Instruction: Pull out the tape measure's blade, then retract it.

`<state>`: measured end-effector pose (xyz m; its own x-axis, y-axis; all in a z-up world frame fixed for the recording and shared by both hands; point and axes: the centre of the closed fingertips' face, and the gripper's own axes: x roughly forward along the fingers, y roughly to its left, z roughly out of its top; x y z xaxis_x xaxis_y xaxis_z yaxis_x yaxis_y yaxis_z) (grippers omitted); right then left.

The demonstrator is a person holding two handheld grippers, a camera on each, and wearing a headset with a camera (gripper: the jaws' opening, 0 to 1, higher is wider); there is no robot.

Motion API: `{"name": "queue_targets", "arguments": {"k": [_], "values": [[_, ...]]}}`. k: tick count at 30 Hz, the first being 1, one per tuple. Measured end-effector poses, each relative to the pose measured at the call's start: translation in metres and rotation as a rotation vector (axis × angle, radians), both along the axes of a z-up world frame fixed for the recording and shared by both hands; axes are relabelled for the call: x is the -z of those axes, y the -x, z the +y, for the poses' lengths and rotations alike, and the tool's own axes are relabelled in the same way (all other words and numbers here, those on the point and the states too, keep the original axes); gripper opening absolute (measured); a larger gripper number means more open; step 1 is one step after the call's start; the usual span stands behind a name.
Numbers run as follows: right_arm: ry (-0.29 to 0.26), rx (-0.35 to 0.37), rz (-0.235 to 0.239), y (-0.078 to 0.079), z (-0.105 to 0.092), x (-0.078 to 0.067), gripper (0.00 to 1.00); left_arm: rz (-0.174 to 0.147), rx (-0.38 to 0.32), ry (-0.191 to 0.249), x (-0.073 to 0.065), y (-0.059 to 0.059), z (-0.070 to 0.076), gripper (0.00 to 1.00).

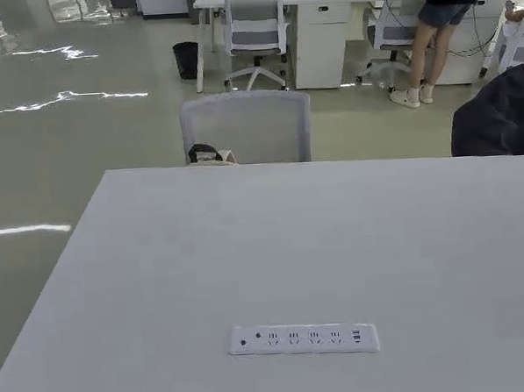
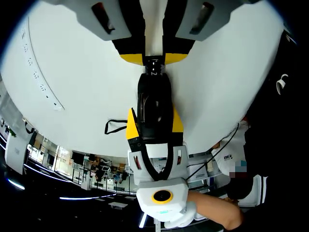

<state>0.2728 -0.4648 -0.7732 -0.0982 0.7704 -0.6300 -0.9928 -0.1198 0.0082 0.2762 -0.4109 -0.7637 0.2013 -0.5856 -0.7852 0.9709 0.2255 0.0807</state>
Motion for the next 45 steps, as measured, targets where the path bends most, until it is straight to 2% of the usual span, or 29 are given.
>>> {"name": "queue_targets", "arguments": {"k": [45], "values": [[0.003, 0.025, -0.004, -0.001, -0.025, -0.006, 0.11, 0.005, -0.011, -0.008, 0.002, 0.001, 0.003, 0.33]]}}
